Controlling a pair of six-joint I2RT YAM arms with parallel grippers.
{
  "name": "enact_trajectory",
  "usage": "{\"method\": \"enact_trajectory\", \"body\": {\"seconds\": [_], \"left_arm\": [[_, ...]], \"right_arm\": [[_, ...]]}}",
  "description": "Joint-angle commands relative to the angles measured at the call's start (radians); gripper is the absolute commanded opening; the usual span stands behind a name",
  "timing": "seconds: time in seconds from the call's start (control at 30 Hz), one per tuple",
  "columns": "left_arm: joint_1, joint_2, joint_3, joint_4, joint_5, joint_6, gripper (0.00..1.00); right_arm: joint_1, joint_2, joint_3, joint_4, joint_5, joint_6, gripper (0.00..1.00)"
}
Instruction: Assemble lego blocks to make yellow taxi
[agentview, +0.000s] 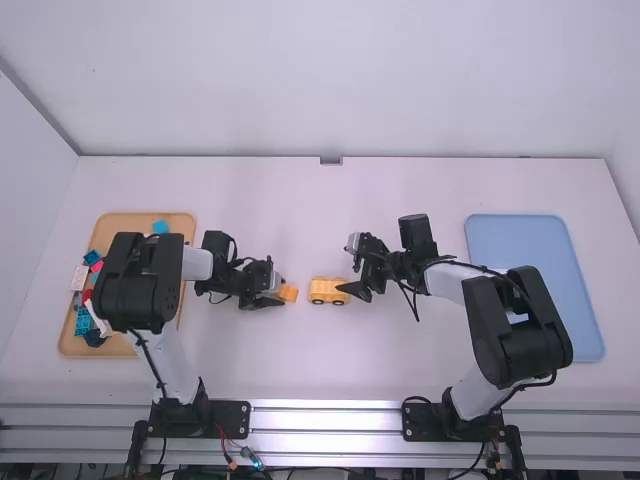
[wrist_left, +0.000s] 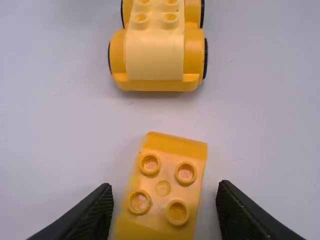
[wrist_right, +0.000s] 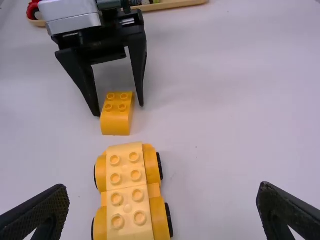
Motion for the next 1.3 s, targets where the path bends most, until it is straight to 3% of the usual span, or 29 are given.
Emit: {"method": "enact_trajectory", "body": {"seconds": [0.0,0.1,0.3,0.67,0.97,1.13,1.27], "left_arm": [[-0.001,0.015,0.008,-0.002,0.006,0.010,0.49],[-0.001,0.015,0.005,-0.006,-0.002,0.061,0.38],[-0.001,0.015,0.003,-0.006,-0.001,0.053,0.41],[-0.001,0.014,0.005,0.035,0.007,0.051,0.28],[-0.008,-0.037,0.050,0.018,0.006,-0.133,0.23],[-0.039,-0.108,0.050,-0.032,0.006,-0.133,0.22],[-0.064,-0.184,0.050,-0.091,-0.005,-0.161,0.20]], "right_arm": [[-0.002,-0.006,0.017,0.000,-0.021,0.007,0.99],[0.000,-0.006,0.019,0.006,-0.025,0.008,0.99],[-0.001,-0.006,0.018,0.017,-0.025,0.008,0.99],[-0.002,-0.006,0.018,0.027,-0.021,0.058,0.99],[0.013,0.013,0.015,-0.078,0.053,-0.084,0.99],[0.011,0.093,-0.006,0.027,0.022,-0.082,0.99],[0.011,0.201,-0.049,0.187,-0.095,-0.146,0.99]]}}
